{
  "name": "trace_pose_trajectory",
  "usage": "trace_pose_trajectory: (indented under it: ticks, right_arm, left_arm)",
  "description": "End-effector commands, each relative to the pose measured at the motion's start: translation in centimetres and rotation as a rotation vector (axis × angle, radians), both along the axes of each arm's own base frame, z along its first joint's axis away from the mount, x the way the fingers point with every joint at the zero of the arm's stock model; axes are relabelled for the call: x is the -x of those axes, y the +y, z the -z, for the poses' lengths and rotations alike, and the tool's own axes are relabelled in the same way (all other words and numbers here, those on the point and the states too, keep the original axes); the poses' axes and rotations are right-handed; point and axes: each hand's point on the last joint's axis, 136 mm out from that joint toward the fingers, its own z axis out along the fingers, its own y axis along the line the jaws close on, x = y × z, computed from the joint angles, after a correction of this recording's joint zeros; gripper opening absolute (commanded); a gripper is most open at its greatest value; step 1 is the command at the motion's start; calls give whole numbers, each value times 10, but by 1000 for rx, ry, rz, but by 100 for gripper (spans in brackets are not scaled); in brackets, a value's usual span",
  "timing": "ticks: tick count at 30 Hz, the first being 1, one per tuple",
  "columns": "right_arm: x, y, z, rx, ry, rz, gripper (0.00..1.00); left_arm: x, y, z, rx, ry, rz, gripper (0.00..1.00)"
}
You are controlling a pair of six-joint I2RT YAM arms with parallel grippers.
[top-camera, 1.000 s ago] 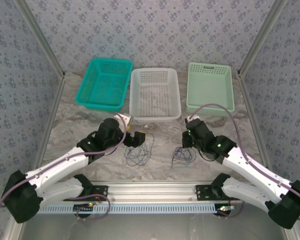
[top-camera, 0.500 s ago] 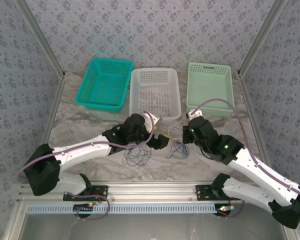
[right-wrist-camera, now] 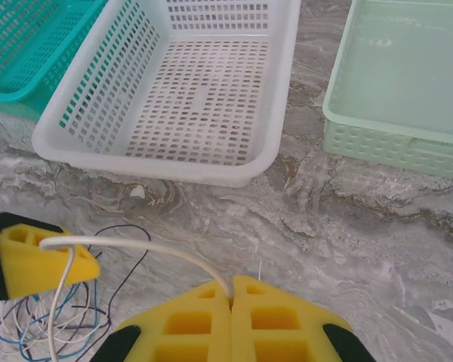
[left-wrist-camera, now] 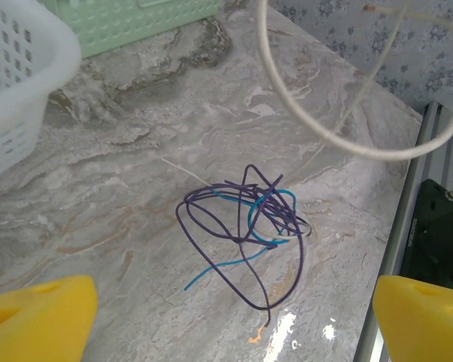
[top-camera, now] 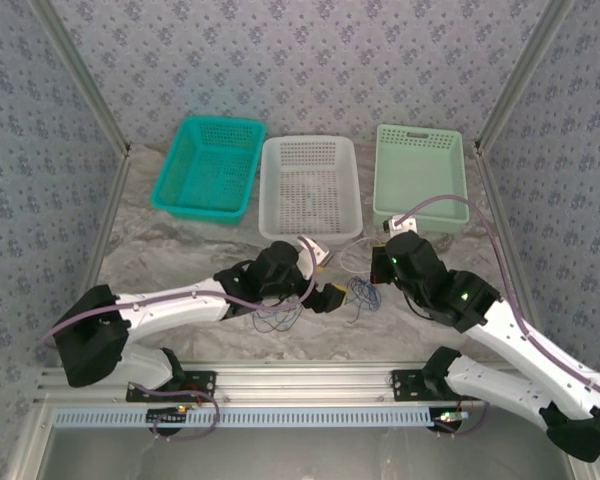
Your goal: Untangle the cables
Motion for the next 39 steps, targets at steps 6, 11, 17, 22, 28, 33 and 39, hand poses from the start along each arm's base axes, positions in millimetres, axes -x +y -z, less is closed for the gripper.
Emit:
trace_pose_trajectory:
  ticks: [6,11,17,22,28,33,39]
  right_arm:
    - [6,-3,-24,-146,5,57,0]
    - [10,-4,-29,-202,-1,63,0]
    - [16,1,-25,-225,15,31,0]
    - [18,4,-27,-253,18,18,0]
    - [22,0,-50,-292,-21,8,0]
    - [27,-9,-78,-275,-39,10,0]
    - [30,-27,-108,-210,-102,25,0]
  left_arm:
    - [-1,-43,-12,75,-103,10,94]
    - [-1,-68,-13,117,-128,33,94]
    - [-3,-86,-16,116,-196,17,93]
    - [-14,-96,-9,114,-215,-27,89]
    - [-22,-107,22,22,-175,-44,71]
    - [-22,-105,47,-4,-132,-59,66]
    - [-20,-107,59,-21,-112,-53,65]
